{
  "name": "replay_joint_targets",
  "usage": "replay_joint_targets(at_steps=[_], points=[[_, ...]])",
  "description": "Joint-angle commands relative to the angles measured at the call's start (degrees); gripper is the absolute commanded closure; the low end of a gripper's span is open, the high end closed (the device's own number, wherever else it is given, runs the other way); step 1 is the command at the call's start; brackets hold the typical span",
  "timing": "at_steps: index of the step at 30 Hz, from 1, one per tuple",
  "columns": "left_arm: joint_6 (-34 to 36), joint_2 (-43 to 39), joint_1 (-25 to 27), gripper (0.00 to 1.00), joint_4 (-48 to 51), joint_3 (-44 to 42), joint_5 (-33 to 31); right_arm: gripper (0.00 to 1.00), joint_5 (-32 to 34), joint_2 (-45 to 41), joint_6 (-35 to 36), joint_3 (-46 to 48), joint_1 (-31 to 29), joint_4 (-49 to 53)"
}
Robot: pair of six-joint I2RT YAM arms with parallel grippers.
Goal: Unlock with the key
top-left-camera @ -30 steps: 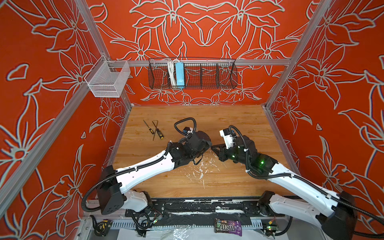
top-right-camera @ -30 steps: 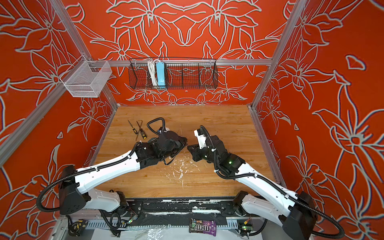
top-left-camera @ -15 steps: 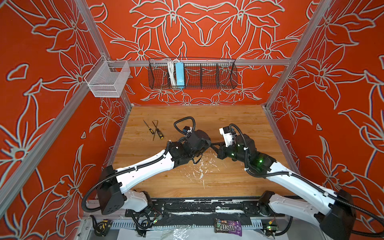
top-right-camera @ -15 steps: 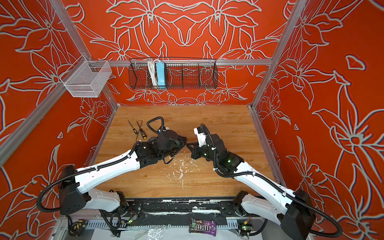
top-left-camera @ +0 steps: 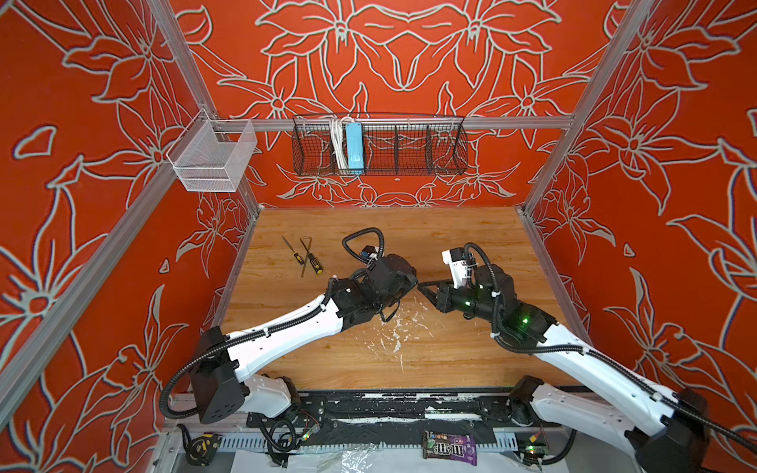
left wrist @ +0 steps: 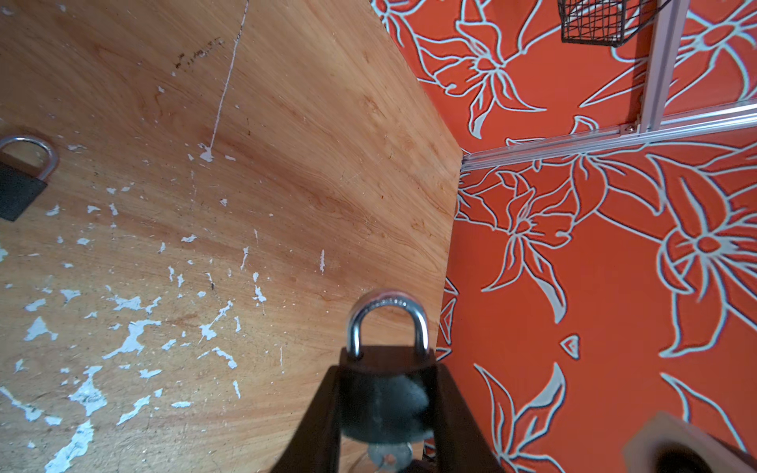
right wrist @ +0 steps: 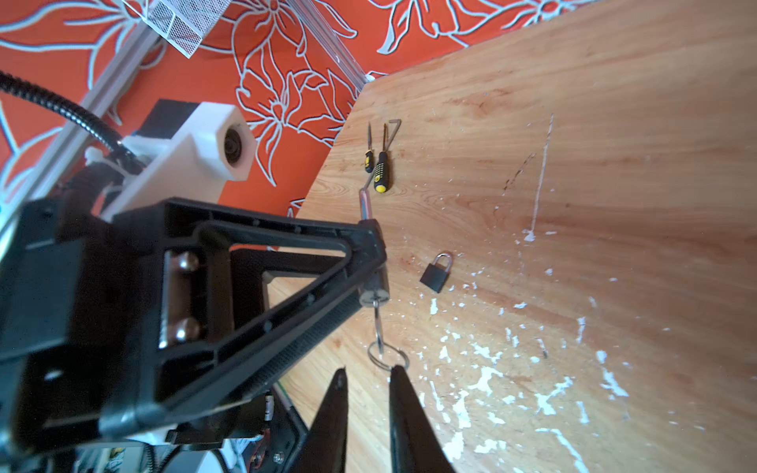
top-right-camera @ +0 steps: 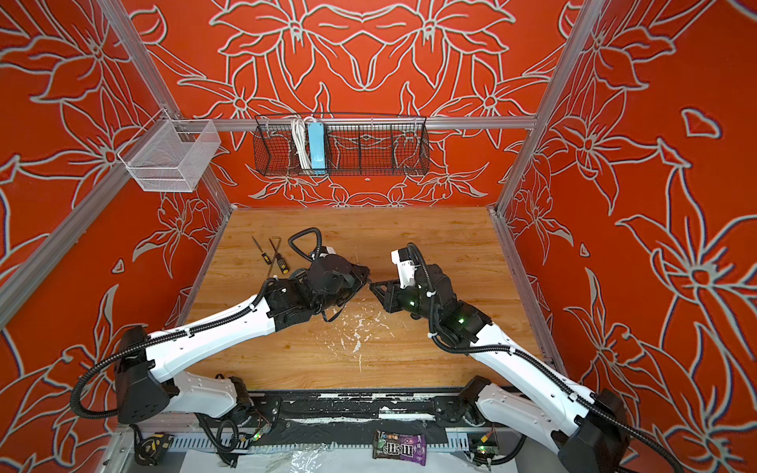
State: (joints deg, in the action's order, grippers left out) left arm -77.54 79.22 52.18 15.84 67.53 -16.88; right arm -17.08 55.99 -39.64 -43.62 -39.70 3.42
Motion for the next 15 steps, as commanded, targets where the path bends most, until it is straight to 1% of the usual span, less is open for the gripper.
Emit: replay_joint_targets(at_steps=[1, 5, 8, 15], points=[[0.59, -1.34, -0.14, 1.0, -1.66, 1.01, -1.16, 0.78, -1.21, 1.5, -4.96, -1.62, 0.42, -3.03], [0.9, -1.26, -0.11, 1.0, -1.94, 1.2, -0.95, 0.78, -0.9, 2.87, -4.5, -2.09, 0.5, -3.55], [0.98, -1.12, -0.08, 1.0, -2.12, 1.19, -0.74, 0.78, 0.68, 2.75, -4.14, -2.35, 0.76, -3.39], [1.41, -0.9, -0.07, 1.0, -1.95, 1.38, -1.13, 0.78, 1.39, 2.81, -2.95, -2.89, 1.14, -2.45]])
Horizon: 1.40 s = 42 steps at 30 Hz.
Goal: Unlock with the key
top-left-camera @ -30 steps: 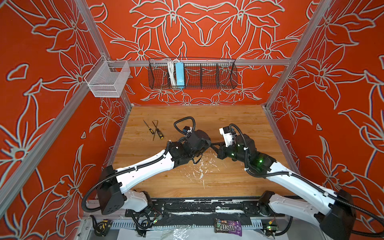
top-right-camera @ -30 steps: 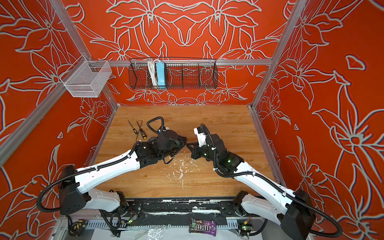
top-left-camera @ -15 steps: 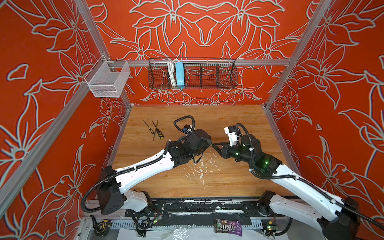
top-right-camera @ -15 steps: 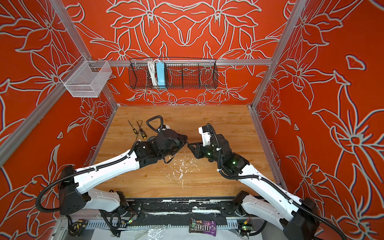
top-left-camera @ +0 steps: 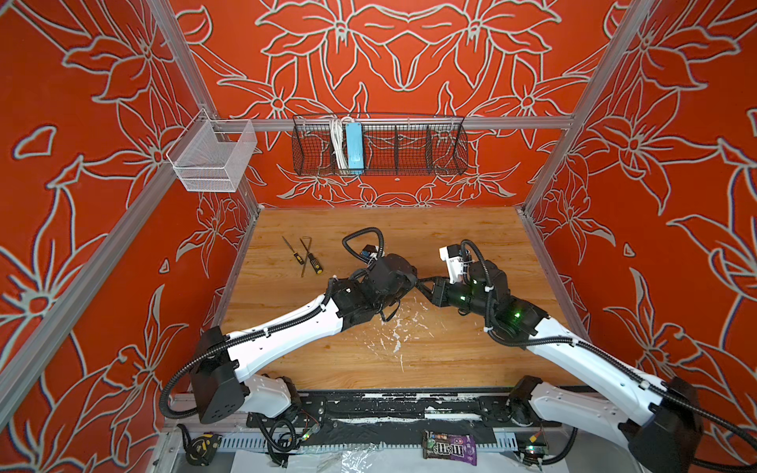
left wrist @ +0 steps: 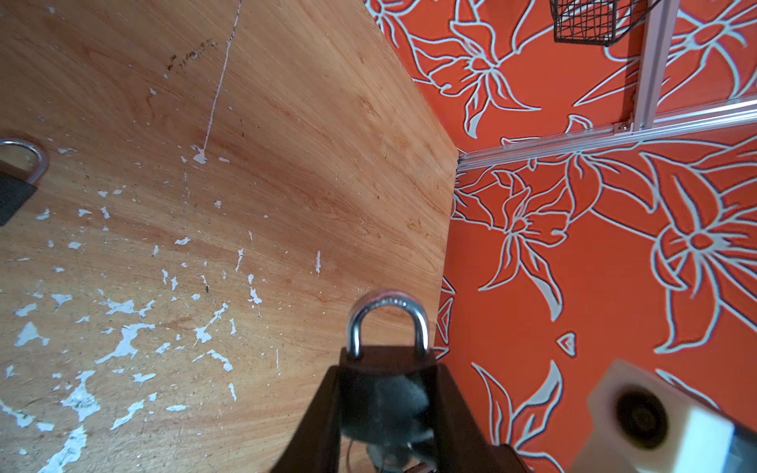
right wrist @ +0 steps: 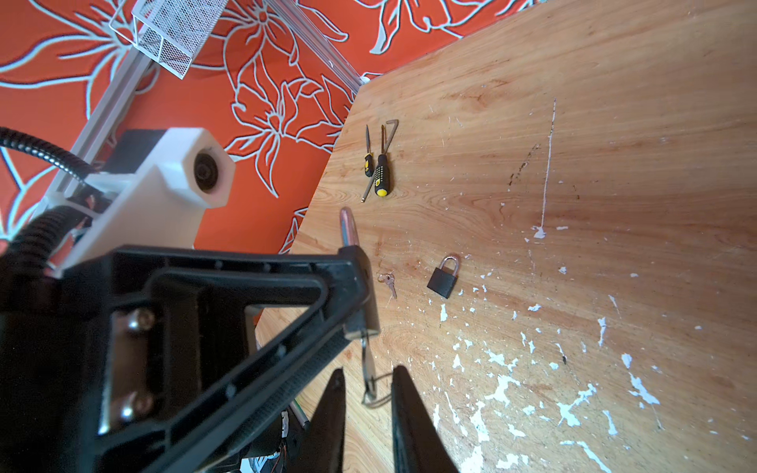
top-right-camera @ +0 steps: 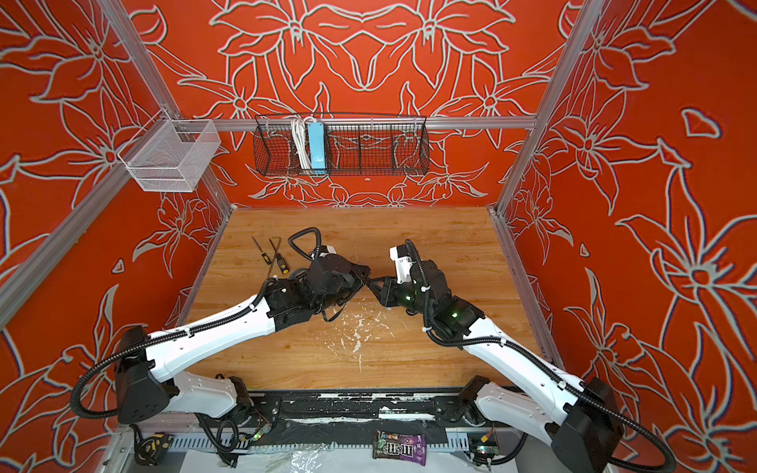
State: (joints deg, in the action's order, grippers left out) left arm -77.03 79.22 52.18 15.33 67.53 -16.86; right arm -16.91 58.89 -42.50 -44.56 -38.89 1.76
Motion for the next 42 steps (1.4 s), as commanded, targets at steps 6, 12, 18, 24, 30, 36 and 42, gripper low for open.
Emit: replay_joint_targets(at_steps=[6, 12, 18, 24, 30, 36, 42], points=[[0.83, -0.82, -0.09, 1.0, -2.87, 1.55, 0.35, 0.84, 0.12, 1.61, -0.2, -1.86, 0.64, -1.49], [-0.26, -0.52, -0.07, 1.0, -6.52, 1.29, 3.77, 0.96, -2.67, 1.58, -3.04, -0.08, 1.28, -7.42], [-0.98, 0.06, -0.06, 1.0, -8.43, 1.17, 5.44, 1.0, -5.46, 0.72, -9.56, 1.88, 1.89, -14.98], [-2.96, 0.09, -0.08, 1.0, -14.13, -1.86, 5.87, 1.0, -9.38, 0.8, -16.98, 2.89, 2.33, -22.81], [-2.77, 0.45, -0.09, 1.0, -17.98, -3.44, 5.9, 1.0, -10.1, 1.2, -22.99, 3.66, 2.77, -27.47], [-2.31, -0.25, -0.08, 1.0, -19.84, -4.86, 4.56, 1.0, -10.44, 1.16, -22.47, 2.14, 2.94, -26.57], [2.68, -1.3, -0.22, 1.0, -12.66, -1.96, 2.47, 1.0, -7.44, -1.45, -10.76, -0.91, 2.89, -12.77]])
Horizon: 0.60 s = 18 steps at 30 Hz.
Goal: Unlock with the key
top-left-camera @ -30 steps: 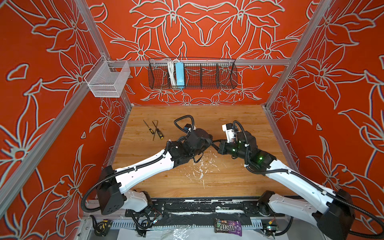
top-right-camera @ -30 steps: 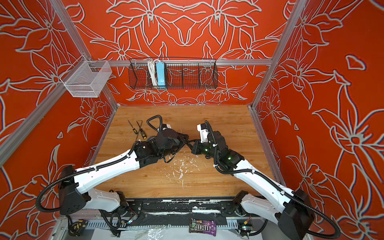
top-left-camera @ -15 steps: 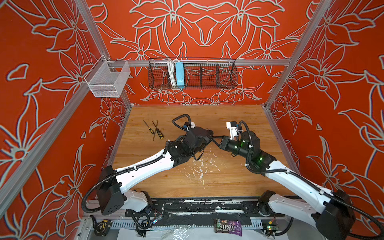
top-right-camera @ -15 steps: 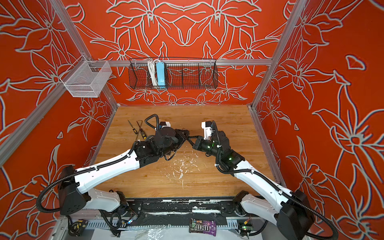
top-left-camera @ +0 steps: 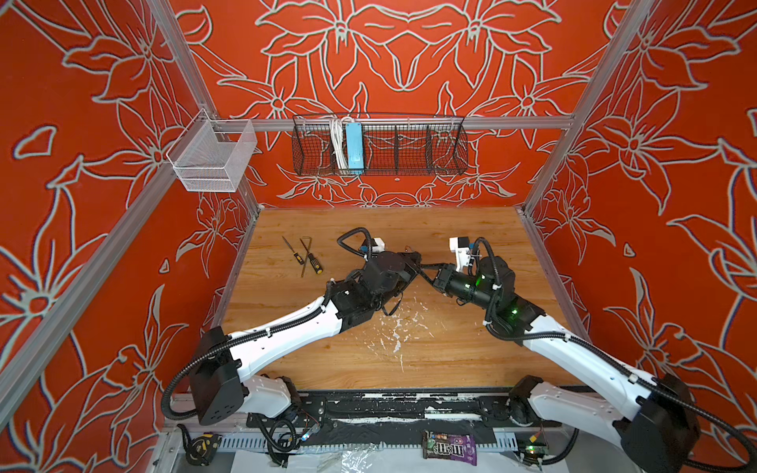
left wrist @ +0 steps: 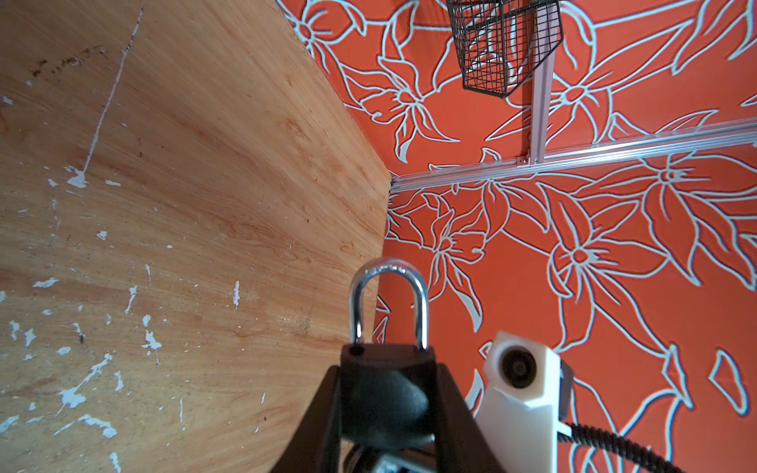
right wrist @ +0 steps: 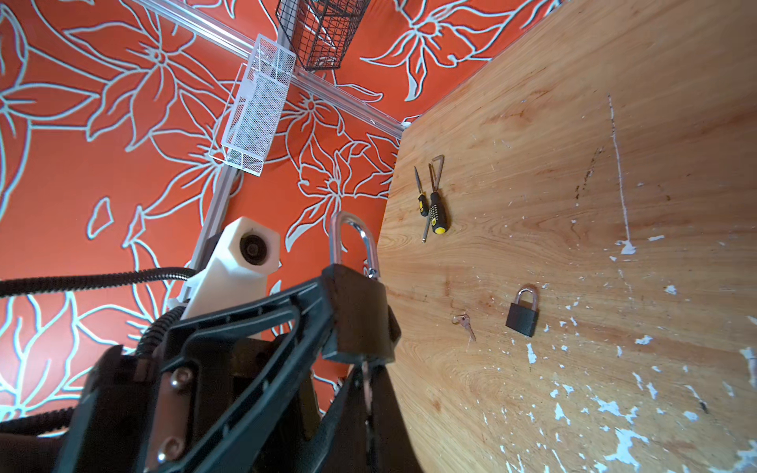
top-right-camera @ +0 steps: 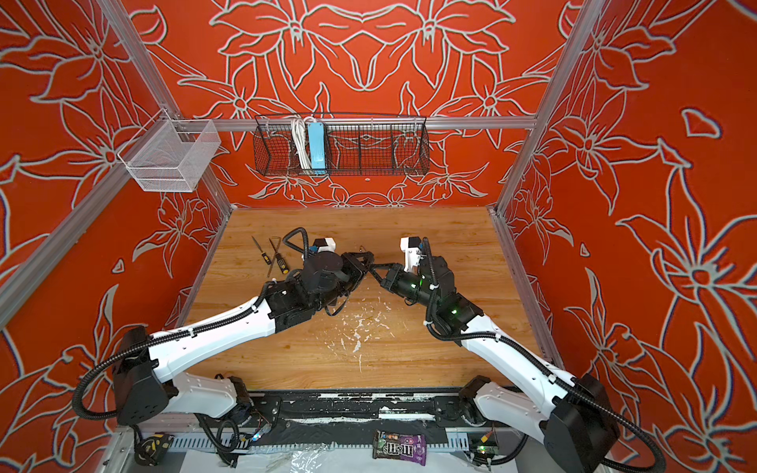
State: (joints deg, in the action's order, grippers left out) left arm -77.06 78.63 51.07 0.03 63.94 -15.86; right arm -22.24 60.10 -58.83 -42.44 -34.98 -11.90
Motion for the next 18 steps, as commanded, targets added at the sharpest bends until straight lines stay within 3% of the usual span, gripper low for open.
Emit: replay_joint_targets(at_steps=[1, 7, 11, 14, 18], points=[[3.83, -0.85, 0.58, 1.0, 3.57, 1.74, 1.36, 1.0, -1.36, -2.93, 6.83, -2.88, -1.05, 2.36], [8.41, -2.24, -1.77, 1.0, 10.64, 1.82, -0.42, 0.77, -1.82, -3.1, 14.25, -2.73, -0.88, 6.55], [13.69, -4.5, -3.07, 1.0, 12.73, 0.93, -2.02, 0.68, -1.55, -4.53, 20.35, -4.13, -0.88, 13.46], [21.08, -7.13, -3.33, 1.0, 12.86, -0.66, -3.7, 0.65, 0.4, -6.8, 24.46, -4.51, -0.91, 19.41], [36.65, -9.94, -3.34, 1.0, 12.79, -2.7, -3.52, 0.59, 2.08, -7.55, 29.67, -9.03, -0.84, 31.03]])
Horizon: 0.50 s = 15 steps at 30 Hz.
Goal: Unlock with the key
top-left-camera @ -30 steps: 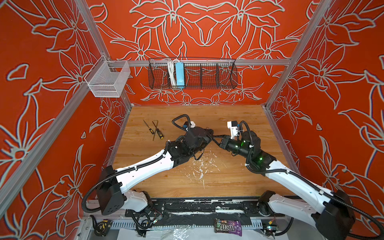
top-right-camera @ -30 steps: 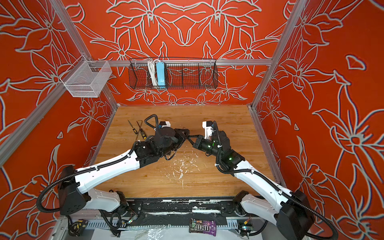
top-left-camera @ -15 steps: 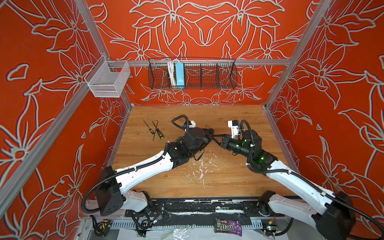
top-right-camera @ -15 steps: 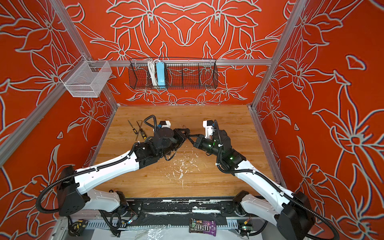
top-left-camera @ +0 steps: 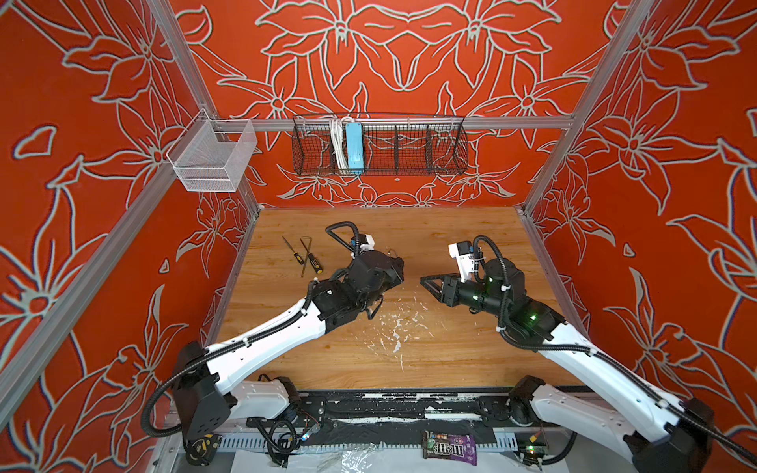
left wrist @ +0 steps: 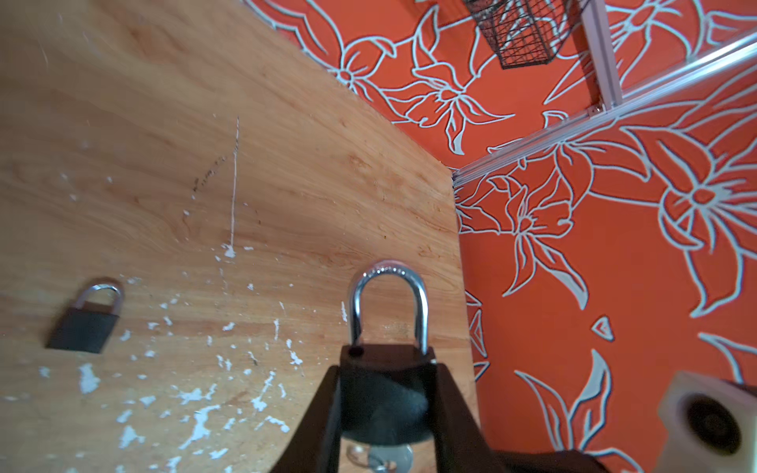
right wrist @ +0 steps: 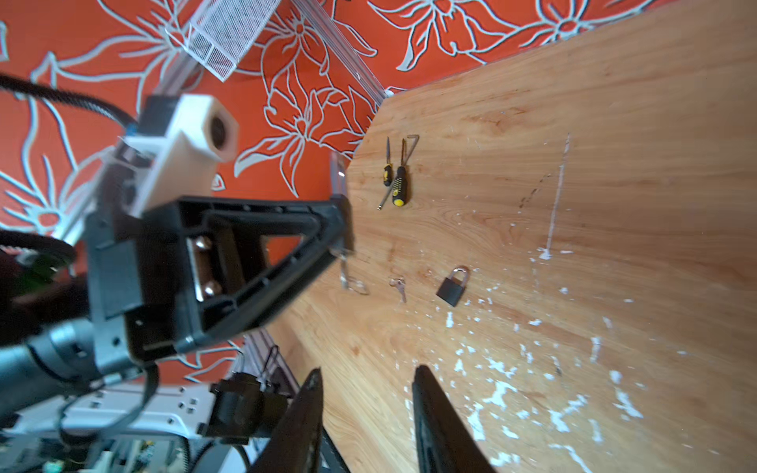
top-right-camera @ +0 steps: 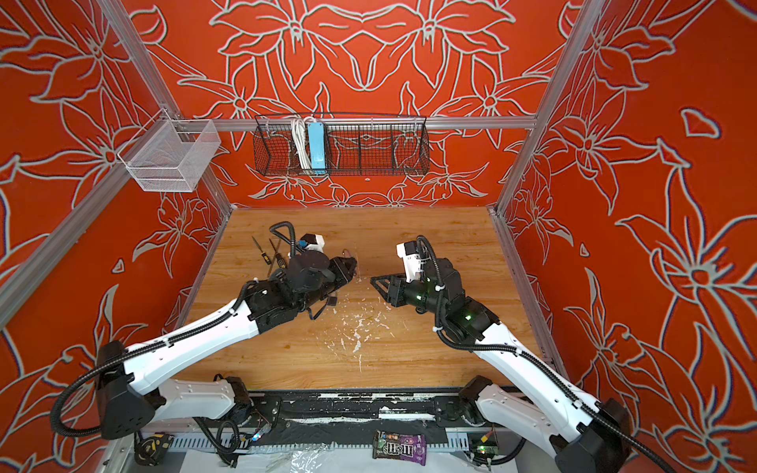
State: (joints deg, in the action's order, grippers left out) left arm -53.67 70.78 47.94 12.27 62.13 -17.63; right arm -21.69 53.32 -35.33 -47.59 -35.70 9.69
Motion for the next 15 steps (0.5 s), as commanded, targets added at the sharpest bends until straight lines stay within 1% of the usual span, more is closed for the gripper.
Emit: replay_joint_targets(at_steps=[1, 4, 7, 12, 15], points=[[18.26, -2.69, -0.22, 1.0, -0.48, -2.19, -0.95, 0.57, 1.57, -0.22, 7.31, -5.29, -0.08, 12.21], [28.96, -4.35, -0.2, 1.0, -3.56, -6.2, 1.56, 0.55, 1.79, 1.94, 9.08, -9.65, -0.11, 18.75], [36.59, -5.8, -0.22, 1.0, -7.95, -11.03, 3.75, 0.54, -0.18, 4.32, 9.64, -12.95, -0.15, 21.52], [44.5, -8.63, -0.22, 1.0, -17.98, -18.56, 9.96, 0.51, 0.66, 8.41, 8.91, -16.31, -0.07, 22.62], [48.09, -8.82, -0.14, 1.0, -20.88, -20.58, 12.68, 0.51, -3.21, 12.17, 8.25, -18.83, -0.07, 21.69]])
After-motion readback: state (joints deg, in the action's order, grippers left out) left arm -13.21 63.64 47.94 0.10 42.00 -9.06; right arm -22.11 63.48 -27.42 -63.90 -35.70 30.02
